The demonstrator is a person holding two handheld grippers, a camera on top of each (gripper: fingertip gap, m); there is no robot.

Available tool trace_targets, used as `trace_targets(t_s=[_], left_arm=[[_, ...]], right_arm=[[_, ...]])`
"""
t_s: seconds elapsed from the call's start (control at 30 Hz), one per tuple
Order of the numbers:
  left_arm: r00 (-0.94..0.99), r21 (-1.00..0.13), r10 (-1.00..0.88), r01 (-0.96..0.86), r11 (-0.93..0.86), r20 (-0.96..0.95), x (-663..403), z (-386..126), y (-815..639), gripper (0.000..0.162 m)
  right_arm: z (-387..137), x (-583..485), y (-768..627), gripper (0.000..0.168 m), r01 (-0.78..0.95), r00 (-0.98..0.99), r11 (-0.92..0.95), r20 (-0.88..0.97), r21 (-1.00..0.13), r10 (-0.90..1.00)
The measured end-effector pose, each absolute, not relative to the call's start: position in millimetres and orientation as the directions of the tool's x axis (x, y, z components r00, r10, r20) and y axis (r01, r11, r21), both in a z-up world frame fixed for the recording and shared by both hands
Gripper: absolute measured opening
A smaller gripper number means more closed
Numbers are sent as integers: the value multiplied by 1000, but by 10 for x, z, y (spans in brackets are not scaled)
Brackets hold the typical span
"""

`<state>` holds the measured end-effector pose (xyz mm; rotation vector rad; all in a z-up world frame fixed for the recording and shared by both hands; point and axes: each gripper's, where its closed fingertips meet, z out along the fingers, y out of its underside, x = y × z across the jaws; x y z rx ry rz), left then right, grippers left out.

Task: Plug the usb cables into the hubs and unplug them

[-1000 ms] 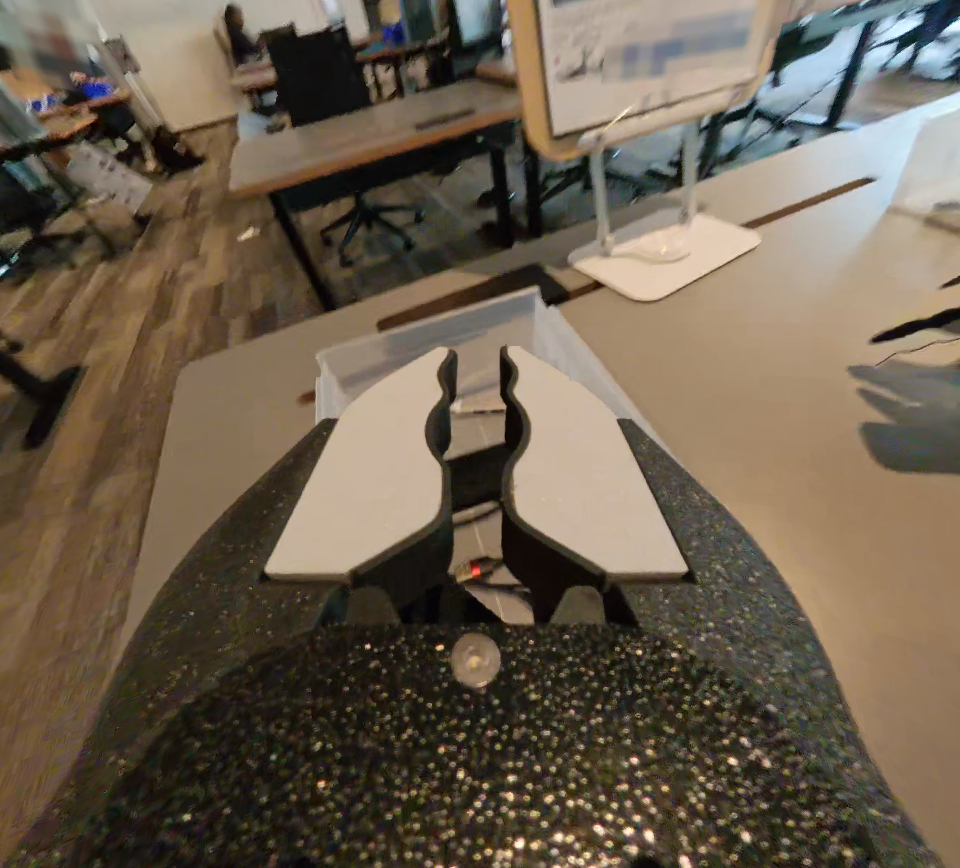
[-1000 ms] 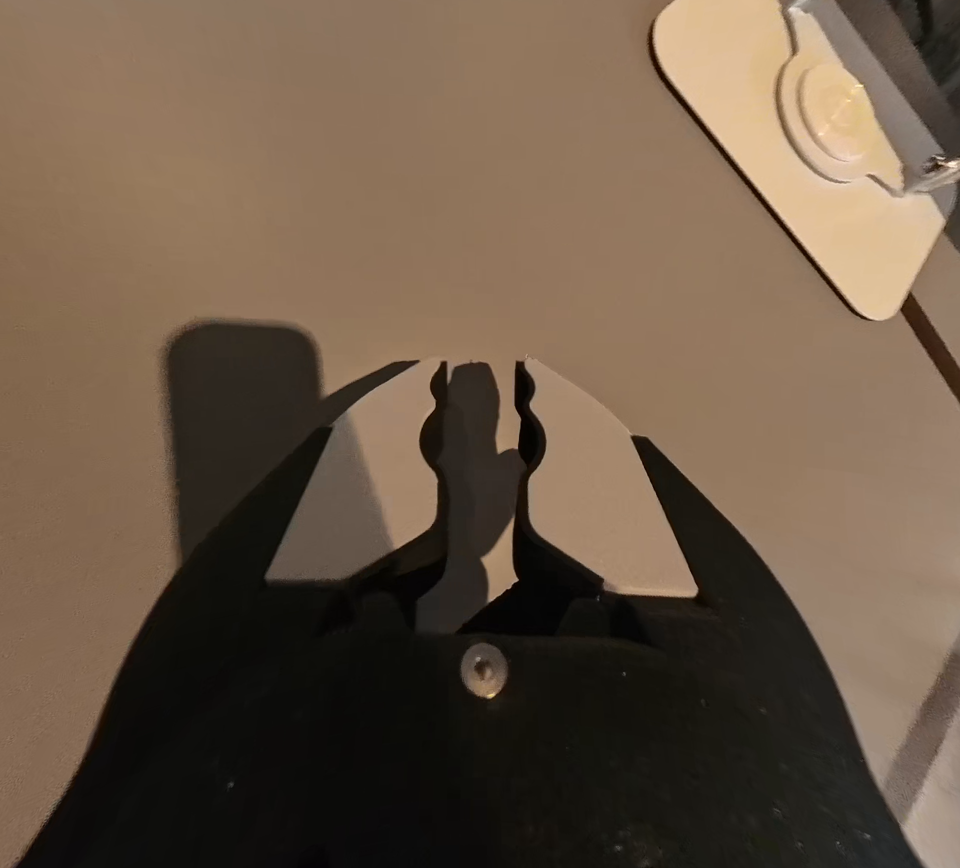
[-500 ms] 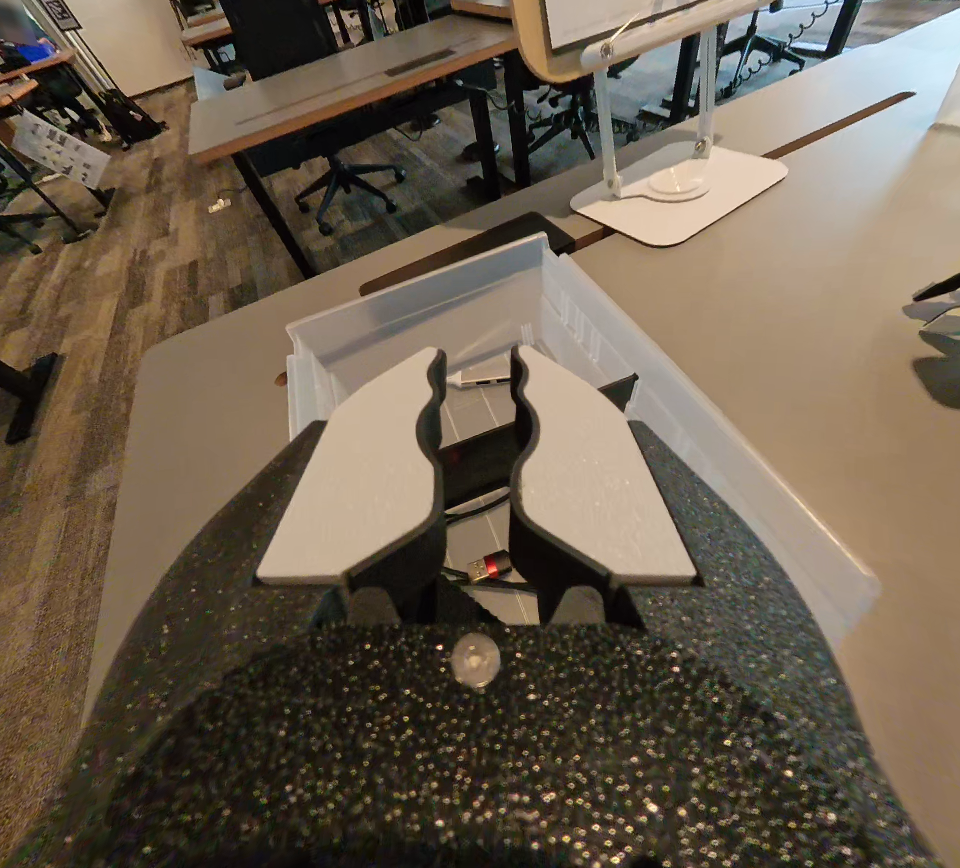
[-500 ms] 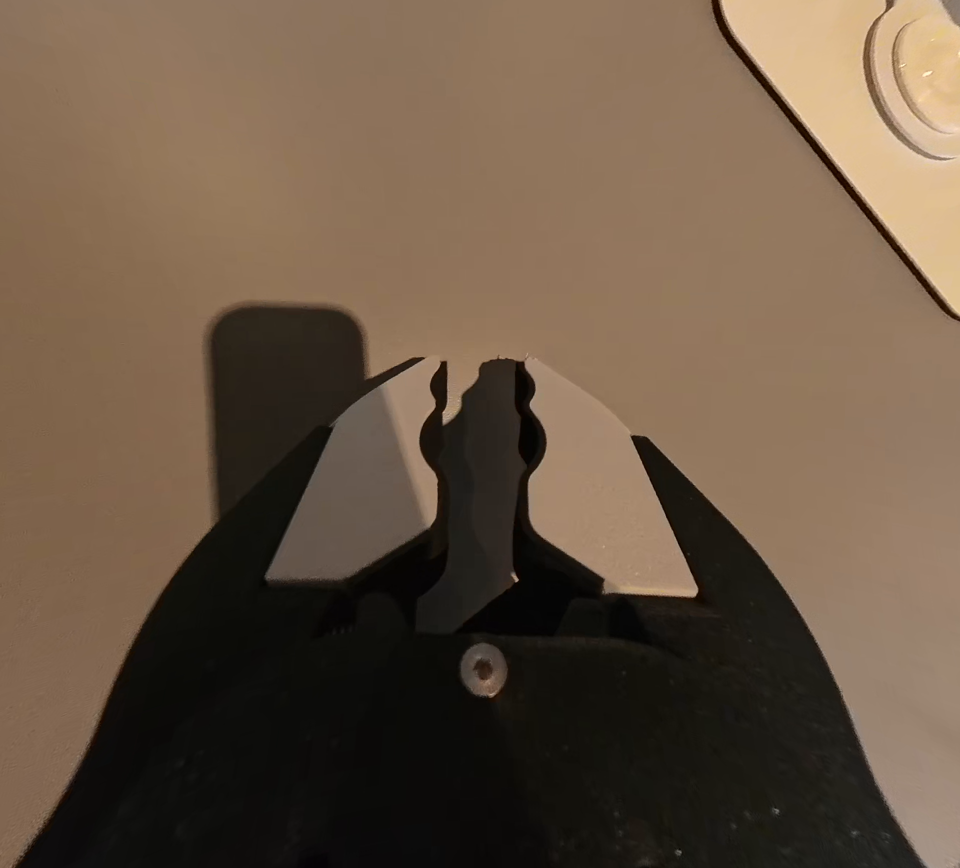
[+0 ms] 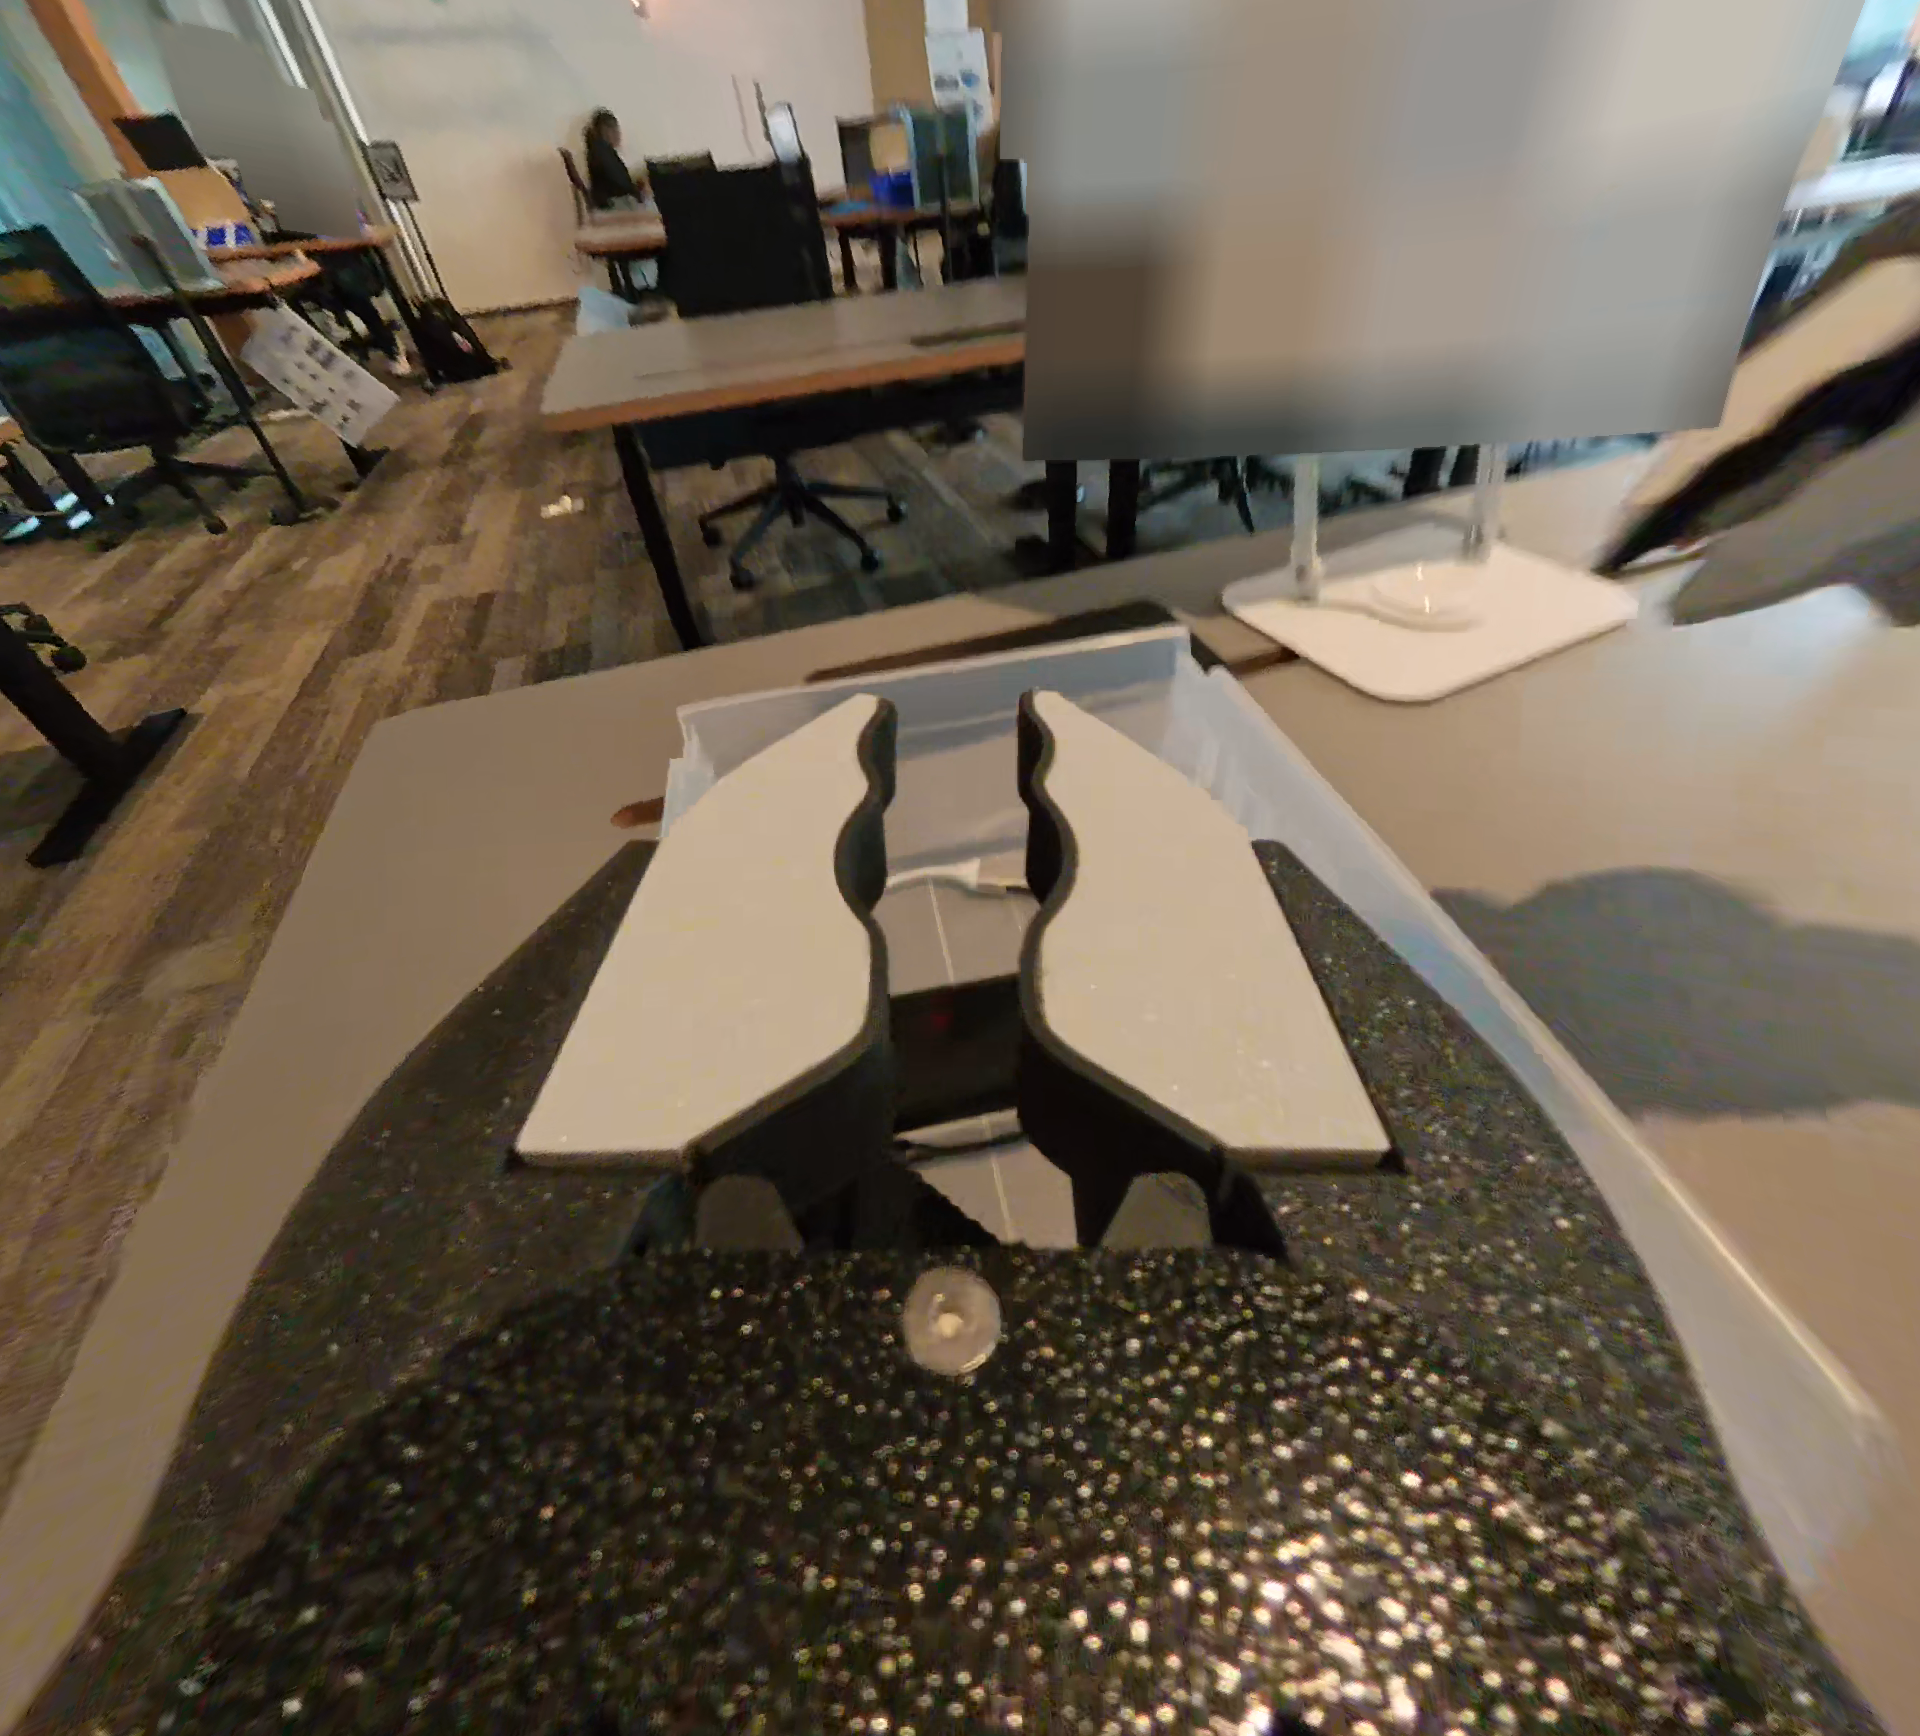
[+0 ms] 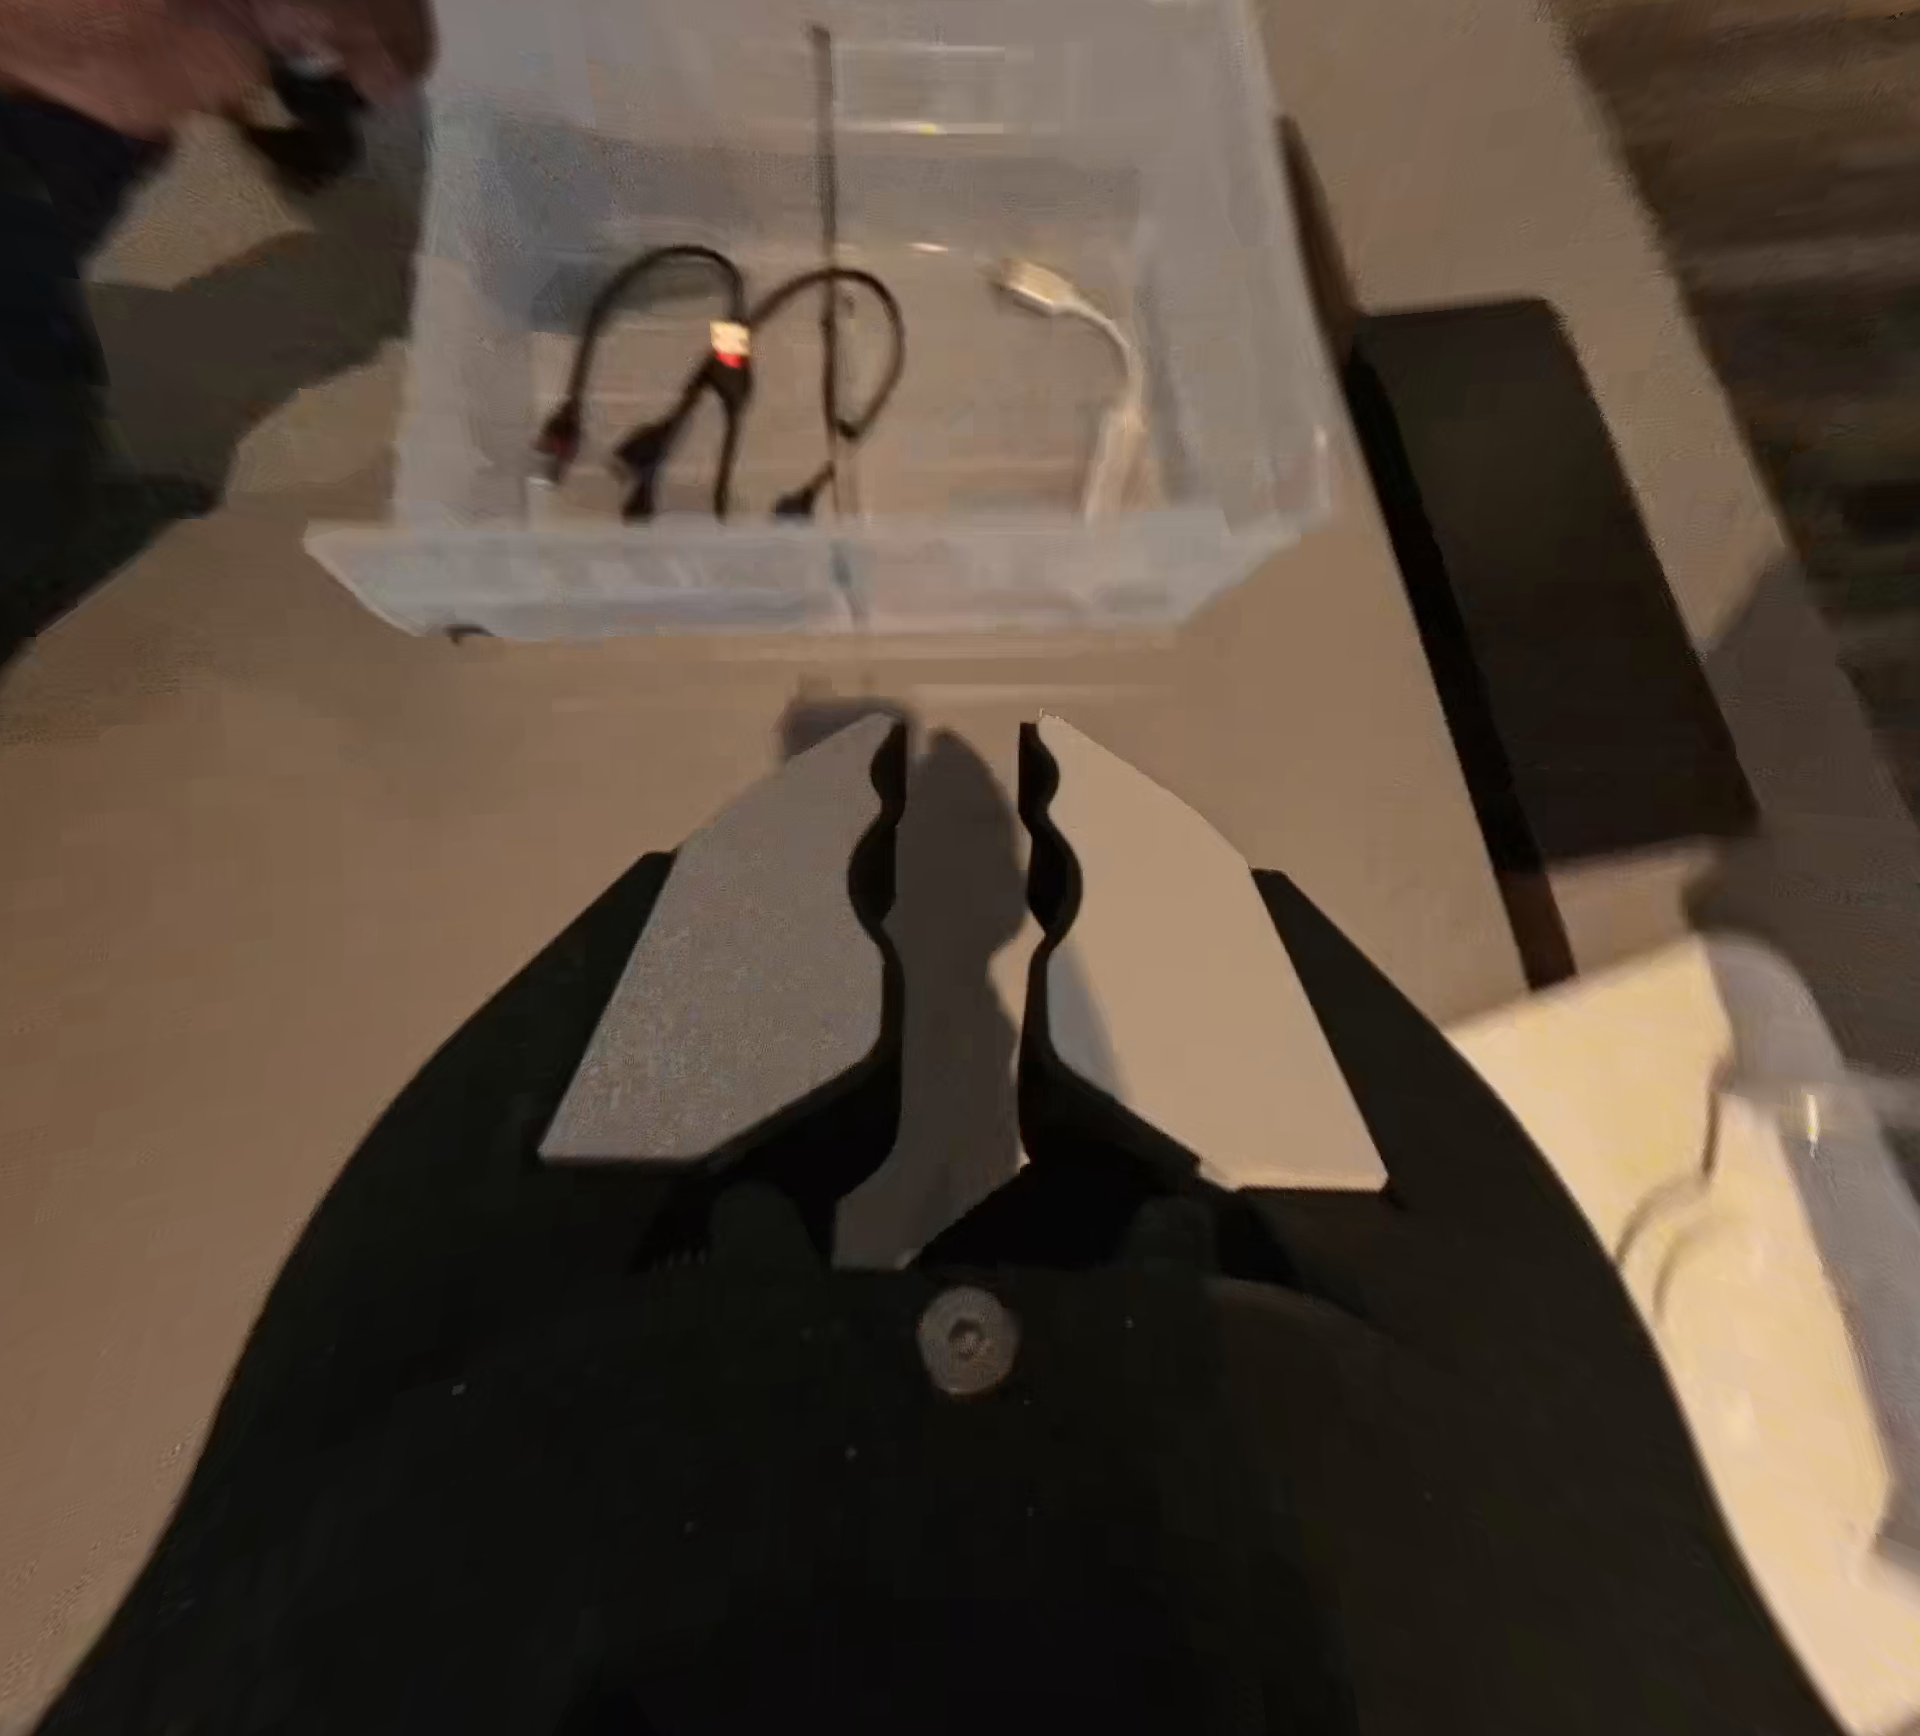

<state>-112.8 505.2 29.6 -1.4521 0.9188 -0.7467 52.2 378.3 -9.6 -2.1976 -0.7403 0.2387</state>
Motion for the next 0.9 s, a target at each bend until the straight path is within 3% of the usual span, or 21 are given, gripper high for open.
trace_targets(t_s=[0.07, 0.17, 0.3, 0.43, 0.47, 0.63, 0.9], left_arm=[[495, -1000, -869, -16, 14, -20, -1186, 370, 5108, 21], [512, -998, -858, 66, -16, 48, -1274, 380, 5191, 20], [524, -996, -848, 74, -41, 73, -1306, 349, 5255, 19], [543, -998, -838, 51, -39, 61, -1329, 309, 5292, 18], [541, -997, -838, 56, -43, 67, -1332, 309, 5292, 18], [538, -997, -841, 75, -28, 64, -1349, 362, 5263, 17], [531, -994, -844, 110, -14, 71, -1365, 406, 5257, 15]], right_arm=[[-46, 259, 4304, 19, 544, 731, -555, 31, -629, 681], [-373, 97, 4905, 19, 688, 672, -622, 3, -373, 741], [-976, 9, 5263, 19, 758, 647, -641, 21, -121, 762], [-1437, 92, 5324, 21, 762, 640, -646, 87, 52, 763], [-1498, 139, 5313, 15, 757, 638, -645, 99, 100, 764], [-1571, 133, 5335, 20, 756, 613, -631, 148, 174, 776], [-1578, 171, 5387, 13, 723, 621, -646, 178, 246, 763]])
